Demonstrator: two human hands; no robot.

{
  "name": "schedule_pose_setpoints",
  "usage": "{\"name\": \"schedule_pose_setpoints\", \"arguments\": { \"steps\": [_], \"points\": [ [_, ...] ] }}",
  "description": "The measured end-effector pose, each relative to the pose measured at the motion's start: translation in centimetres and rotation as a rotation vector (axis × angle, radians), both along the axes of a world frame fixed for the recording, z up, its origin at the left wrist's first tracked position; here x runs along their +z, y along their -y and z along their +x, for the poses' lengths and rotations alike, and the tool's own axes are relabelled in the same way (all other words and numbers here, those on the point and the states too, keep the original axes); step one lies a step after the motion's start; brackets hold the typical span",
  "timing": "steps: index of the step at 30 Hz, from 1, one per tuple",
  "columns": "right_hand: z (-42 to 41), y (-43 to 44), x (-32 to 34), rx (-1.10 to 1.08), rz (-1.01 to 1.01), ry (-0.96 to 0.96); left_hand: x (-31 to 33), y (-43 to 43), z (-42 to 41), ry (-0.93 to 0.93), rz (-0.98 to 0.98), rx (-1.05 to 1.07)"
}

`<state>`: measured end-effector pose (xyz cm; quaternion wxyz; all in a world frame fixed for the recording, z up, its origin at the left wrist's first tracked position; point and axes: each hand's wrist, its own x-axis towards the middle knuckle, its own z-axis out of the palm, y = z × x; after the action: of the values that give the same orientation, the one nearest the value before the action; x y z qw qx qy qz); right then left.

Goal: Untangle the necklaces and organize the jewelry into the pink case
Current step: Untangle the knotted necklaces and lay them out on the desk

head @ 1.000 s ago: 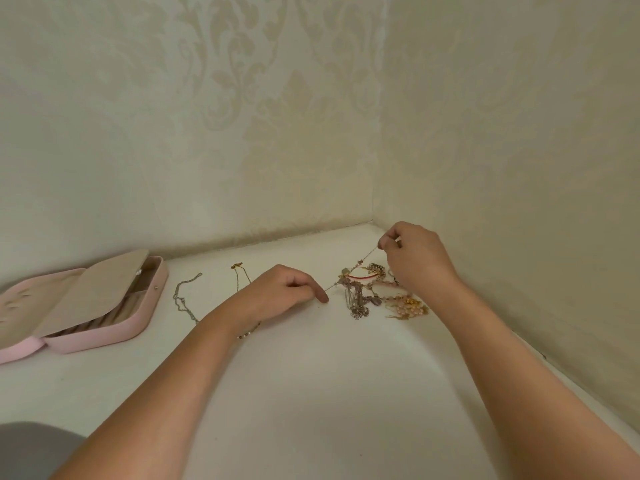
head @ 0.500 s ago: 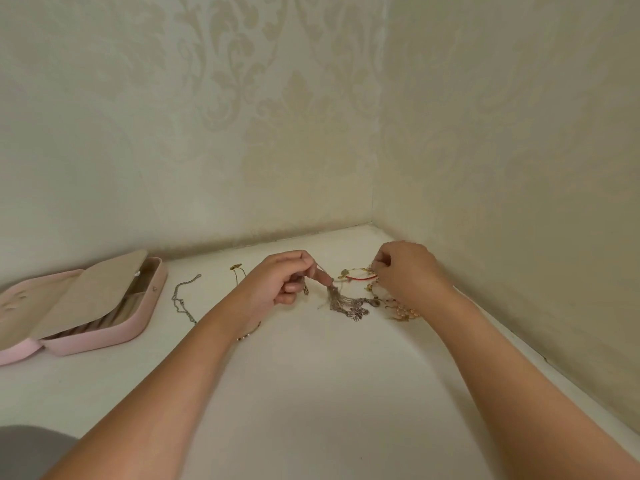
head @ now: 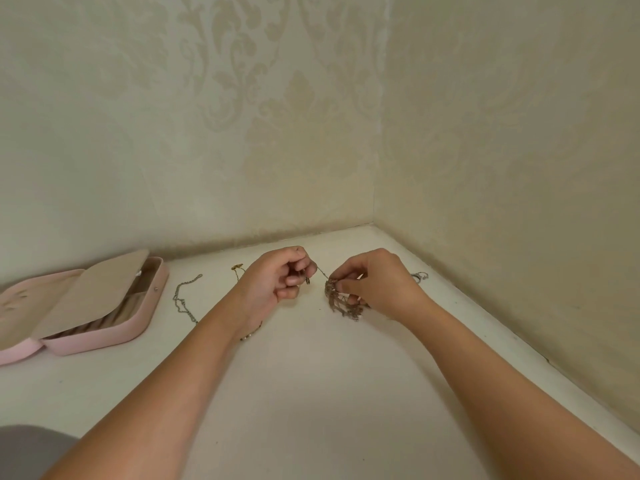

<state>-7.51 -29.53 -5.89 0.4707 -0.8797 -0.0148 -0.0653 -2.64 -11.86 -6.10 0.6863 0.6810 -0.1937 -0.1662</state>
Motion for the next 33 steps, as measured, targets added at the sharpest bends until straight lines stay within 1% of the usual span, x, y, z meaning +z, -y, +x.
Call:
{"name": "schedule_pose_setpoints", "arguments": {
  "steps": [4,7,9,15,19,24,27,30,33],
  "points": [
    [0.2,0.1,-0.1,-0.028,0.08,-0.034,-0.1,0.3,0.1,-0.031,-0.045,0.065],
    [0.4,0.1,0.1,-0.023,0.238,-0.067,-0.3,0.4,0.2,0.061,0.033,0.166],
    [0.3,0.3,0.2,-0.008,0.297,-0.072,-0.4,0.4,0.1,0.112,0.089,0.21],
    [-0.1,0.0,0.5,0.045,0.267,0.016,-0.5,0.7,0.1,0.083,0.035,0.226],
    [0.0,-0.4,0.2,0.085,0.32,0.041,-0.5,0.7,0.1,0.1,0.029,0.235],
    [0.2,-0.6,0.0,0.069,0.363,0.089,-0.5,0.7,0.2,0.095,0.015,0.213],
    [0.2,-0.6,-0.1,0.074,0.314,0.091,-0.3,0.8,0.1,0.086,0.007,0.174],
    [0.1,-0.7,-0.1,0.085,0.184,0.12,-0.3,1.0,-0.2,0.101,0.015,0.166],
    [-0.1,-0.7,-0.1,0.053,0.077,0.171,-0.4,1.0,-0.1,0.124,0.006,0.181]
  ]
}}
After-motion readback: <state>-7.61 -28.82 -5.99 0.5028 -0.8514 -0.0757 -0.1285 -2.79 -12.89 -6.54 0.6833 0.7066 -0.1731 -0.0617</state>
